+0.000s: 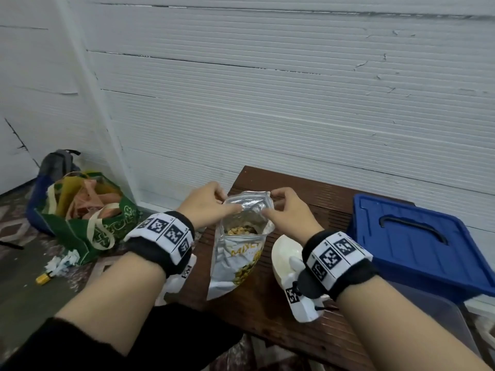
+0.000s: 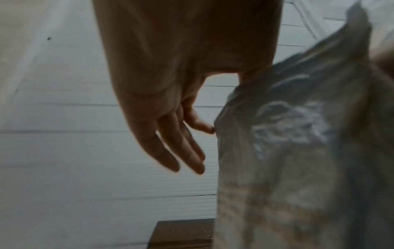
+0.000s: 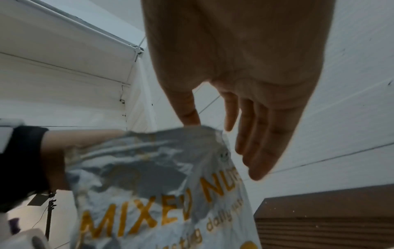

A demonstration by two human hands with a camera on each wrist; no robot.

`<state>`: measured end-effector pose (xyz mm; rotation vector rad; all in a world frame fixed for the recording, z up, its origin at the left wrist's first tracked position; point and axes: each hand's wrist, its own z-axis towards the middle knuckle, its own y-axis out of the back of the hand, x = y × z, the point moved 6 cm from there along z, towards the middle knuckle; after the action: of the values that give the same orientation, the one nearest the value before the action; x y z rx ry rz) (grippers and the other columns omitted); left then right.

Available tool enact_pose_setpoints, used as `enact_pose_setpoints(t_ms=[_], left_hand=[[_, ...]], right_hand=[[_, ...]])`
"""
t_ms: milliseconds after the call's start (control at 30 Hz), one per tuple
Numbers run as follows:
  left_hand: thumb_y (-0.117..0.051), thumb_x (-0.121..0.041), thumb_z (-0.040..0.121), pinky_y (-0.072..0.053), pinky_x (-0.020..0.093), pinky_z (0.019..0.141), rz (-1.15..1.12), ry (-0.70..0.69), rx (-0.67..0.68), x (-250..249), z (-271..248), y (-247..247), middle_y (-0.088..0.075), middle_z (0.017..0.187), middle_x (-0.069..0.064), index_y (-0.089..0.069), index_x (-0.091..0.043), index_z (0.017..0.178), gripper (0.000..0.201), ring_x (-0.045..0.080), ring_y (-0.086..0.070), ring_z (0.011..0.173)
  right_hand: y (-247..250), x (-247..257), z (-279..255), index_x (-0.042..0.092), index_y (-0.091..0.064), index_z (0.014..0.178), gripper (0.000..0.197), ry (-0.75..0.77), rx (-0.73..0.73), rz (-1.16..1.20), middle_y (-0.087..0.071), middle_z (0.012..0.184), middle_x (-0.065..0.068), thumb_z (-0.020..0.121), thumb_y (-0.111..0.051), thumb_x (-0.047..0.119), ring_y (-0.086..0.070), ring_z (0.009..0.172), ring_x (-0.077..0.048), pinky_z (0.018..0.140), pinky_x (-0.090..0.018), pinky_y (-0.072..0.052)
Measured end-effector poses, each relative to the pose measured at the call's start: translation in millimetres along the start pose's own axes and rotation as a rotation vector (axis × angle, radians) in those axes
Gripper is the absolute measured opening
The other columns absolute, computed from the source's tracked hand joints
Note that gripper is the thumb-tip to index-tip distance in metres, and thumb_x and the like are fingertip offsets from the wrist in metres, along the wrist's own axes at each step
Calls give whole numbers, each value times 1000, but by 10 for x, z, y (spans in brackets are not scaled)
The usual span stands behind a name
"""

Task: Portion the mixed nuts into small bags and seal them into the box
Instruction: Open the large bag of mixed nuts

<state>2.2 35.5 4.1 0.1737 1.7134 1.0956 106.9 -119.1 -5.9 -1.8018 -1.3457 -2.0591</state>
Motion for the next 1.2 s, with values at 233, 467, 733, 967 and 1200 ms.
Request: enact_pose_setpoints(t_ms=[233,467,733,967,1200], left_hand=[[-70,-37,84,-48,24,65,-199,42,20,-32,232,-182,-62,86,-5,-57,-24,89,19,12,-61,78],[-64,-12,87,-53,29,77,-385,141,-7,127,295,-370,-68,94,7,-65,-20,100,15,15,-63,78],[-74,-42,78,-42,24,86,-348,170,159,49,330,-317,-65,103,-7,-70,-19,109,39,8,-57,97],[-70,-16,81,-49,33,95,-372,272,-191,245,304,-148,-69,108,0,-70,-26,95,17,16,-62,98],[-55,-16,78,-53,42,83,-514,342,-256,410,86,-65,-62,77,8,-65,-17,78,10,29,-63,79]], right_hand=[[-108,-110,351,21,-54,104,19,4,-100,195,-61,77,-1,90,-64,14,-62,73,-14,65,-22,-50],[-272,-400,503,22,-50,85,22,-186,-36,361,-58,93,-7,85,-71,16,-56,68,-17,54,-25,-46],[-10,-365,276,16,-52,85,33,-240,-146,273,-67,92,-10,83,-67,46,-64,71,-20,53,-26,-56],[-170,-96,-206,21,-30,124,62,-331,247,422,-67,92,-21,82,-74,33,-65,62,-27,51,-34,-57],[-129,-73,-66,18,-47,114,48,-219,-39,390,-54,115,-7,79,-75,37,-62,95,-22,62,-37,-60]])
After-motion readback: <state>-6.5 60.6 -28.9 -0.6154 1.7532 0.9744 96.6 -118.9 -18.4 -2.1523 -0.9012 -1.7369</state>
